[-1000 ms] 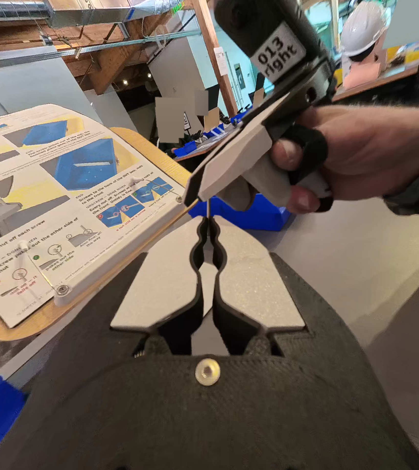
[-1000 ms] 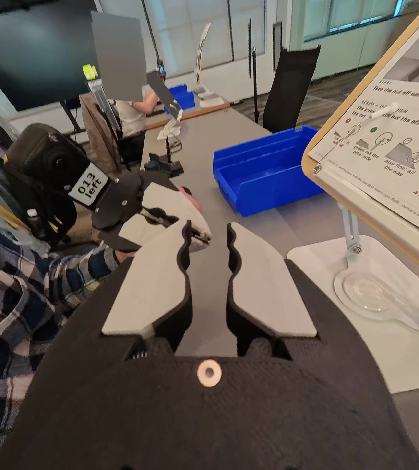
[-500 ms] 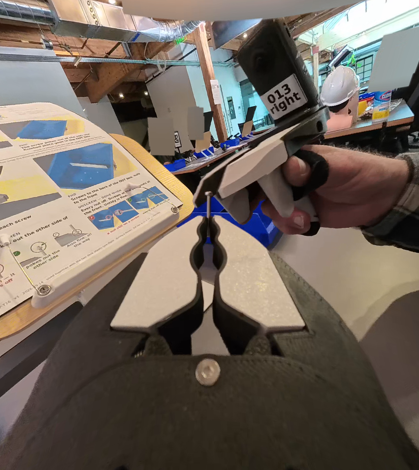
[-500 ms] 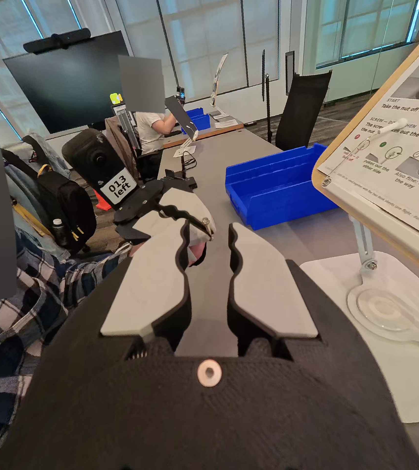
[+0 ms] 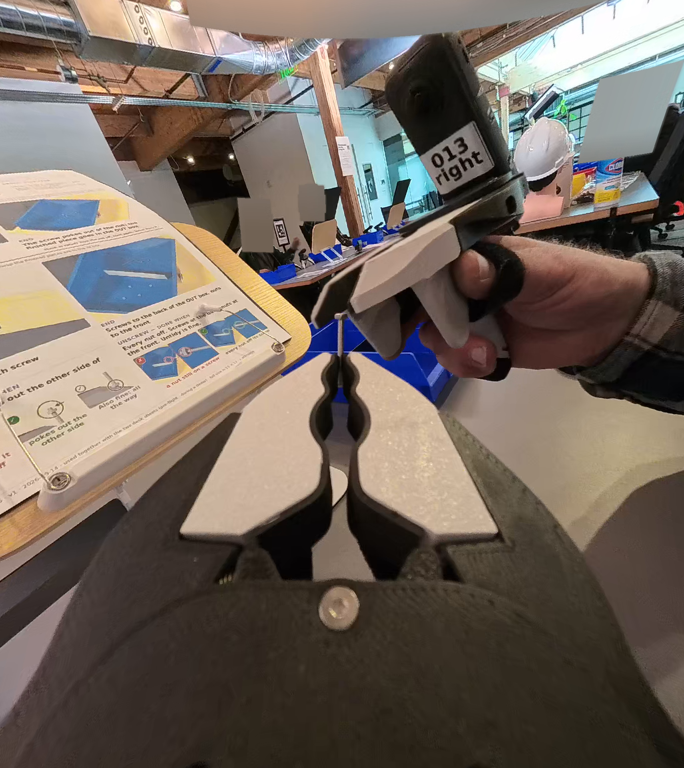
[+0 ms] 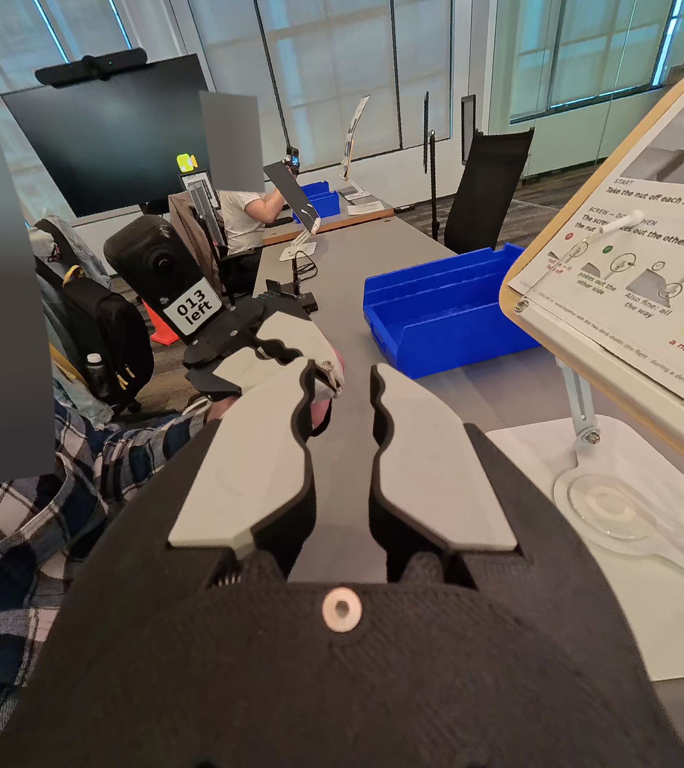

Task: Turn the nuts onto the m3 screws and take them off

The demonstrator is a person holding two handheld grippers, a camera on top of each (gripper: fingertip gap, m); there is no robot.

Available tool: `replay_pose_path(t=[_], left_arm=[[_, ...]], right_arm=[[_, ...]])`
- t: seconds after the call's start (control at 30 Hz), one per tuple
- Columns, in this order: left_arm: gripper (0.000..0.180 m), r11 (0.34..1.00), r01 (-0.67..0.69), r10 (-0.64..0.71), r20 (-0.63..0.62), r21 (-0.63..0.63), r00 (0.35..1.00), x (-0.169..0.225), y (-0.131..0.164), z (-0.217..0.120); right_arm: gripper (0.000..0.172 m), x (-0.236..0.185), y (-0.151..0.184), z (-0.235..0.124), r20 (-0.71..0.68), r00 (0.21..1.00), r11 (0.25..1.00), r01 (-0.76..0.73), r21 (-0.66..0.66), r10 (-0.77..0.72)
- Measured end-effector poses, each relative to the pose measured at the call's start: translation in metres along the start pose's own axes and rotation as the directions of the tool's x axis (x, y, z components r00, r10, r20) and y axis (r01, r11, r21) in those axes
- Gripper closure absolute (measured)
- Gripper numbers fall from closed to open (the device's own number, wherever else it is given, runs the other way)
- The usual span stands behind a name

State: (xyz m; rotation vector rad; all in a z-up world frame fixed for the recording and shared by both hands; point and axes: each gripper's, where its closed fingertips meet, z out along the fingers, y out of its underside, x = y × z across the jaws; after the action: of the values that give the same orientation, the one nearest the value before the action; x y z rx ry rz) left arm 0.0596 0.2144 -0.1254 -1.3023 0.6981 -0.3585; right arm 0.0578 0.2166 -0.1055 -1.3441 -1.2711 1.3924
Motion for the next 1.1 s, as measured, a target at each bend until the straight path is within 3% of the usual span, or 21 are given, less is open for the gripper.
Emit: replay_pose_path(t=[0.13, 0.47, 0.63, 0.77, 0.9, 1.0, 1.1], left_arm=[[0.179, 1.0, -0.011, 0.011, 0.004, -0.006, 1.0, 0.0, 0.0, 0.0], [0.179, 0.986, -0.141, 0.145, 0.038, -0.092, 0.989, 0.003, 0.007, 0.003], [0.179, 0.985, -0.129, 0.132, 0.014, -0.112, 0.991, 0.003, 0.009, 0.003], [0.179, 0.997, 0.015, -0.022, -0.08, -0.082, 0.997, 0.003, 0.006, -0.002], [0.179, 0.973, 0.223, -0.229, -0.173, -0.052, 0.958, -0.006, 0.007, -0.007], [0.179, 0.968, 0.246, -0.251, -0.146, -0.053, 0.957, -0.02, 0.014, -0.015], [0.179, 0.96, 0.275, -0.281, -0.132, -0.057, 0.951, -0.026, 0.026, -0.019]], right_arm=[[0.146, -0.001, 0.004, 0.004, 0.007, 1.0, 1.0, 0.004, -0.029, -0.003], [0.165, -0.004, 0.013, 0.005, -0.046, 0.998, 0.99, 0.026, -0.14, -0.033], [0.166, -0.004, 0.014, 0.005, -0.05, 0.99, 0.977, 0.125, -0.174, -0.135], [0.166, -0.008, 0.014, -0.001, -0.015, 0.943, 0.919, 0.32, -0.231, -0.332], [0.166, -0.007, 0.015, -0.009, 0.018, 0.877, 0.831, 0.46, -0.312, -0.479], [0.166, 0.009, 0.006, -0.038, -0.05, 0.88, 0.835, 0.428, -0.346, -0.472], [0.166, 0.063, 0.007, -0.103, -0.252, 0.868, 0.853, 0.294, -0.43, -0.427]])
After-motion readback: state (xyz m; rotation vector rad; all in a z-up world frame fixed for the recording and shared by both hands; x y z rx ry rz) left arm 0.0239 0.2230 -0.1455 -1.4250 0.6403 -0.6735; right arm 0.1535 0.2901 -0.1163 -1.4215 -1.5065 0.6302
